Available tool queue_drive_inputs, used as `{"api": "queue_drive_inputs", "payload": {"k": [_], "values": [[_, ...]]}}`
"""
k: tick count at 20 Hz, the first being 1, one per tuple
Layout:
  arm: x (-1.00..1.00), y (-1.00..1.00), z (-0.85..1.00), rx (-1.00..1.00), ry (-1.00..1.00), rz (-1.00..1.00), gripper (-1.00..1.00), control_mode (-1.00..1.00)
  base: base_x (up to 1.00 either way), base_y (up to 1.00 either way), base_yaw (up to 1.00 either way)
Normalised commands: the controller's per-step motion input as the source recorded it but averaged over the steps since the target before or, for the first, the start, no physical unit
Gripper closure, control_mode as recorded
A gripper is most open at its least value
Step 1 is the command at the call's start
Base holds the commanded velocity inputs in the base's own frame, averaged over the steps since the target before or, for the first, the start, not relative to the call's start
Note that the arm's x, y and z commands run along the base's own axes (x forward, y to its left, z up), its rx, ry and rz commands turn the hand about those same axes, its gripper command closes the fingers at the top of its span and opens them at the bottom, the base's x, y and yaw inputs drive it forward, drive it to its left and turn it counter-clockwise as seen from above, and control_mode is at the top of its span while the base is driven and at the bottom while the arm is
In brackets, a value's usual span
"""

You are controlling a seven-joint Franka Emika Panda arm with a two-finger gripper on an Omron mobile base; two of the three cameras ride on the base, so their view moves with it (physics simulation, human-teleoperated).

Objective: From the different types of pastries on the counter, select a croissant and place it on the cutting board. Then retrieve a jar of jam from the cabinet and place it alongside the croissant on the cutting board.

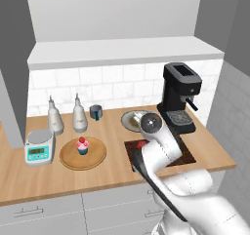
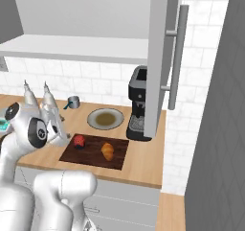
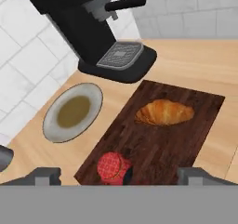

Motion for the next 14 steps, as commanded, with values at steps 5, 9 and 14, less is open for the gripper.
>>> {"api": "queue_drive_inputs", "payload": {"k": [5,9,14], "values": [[-1.00,-0.02,0.67,-0.02,-0.07,0.60,-1.00,-1.00,0.00,0.00,0.00],[-1.00,-0.10,0.72,-0.04,-0.15,0.60,-1.00,-1.00,0.00,0.00,0.00],[-1.00,-0.14,0.77,-0.01,-0.21,0.54,-1.00,-1.00,0.00,0.00,0.00]]}}
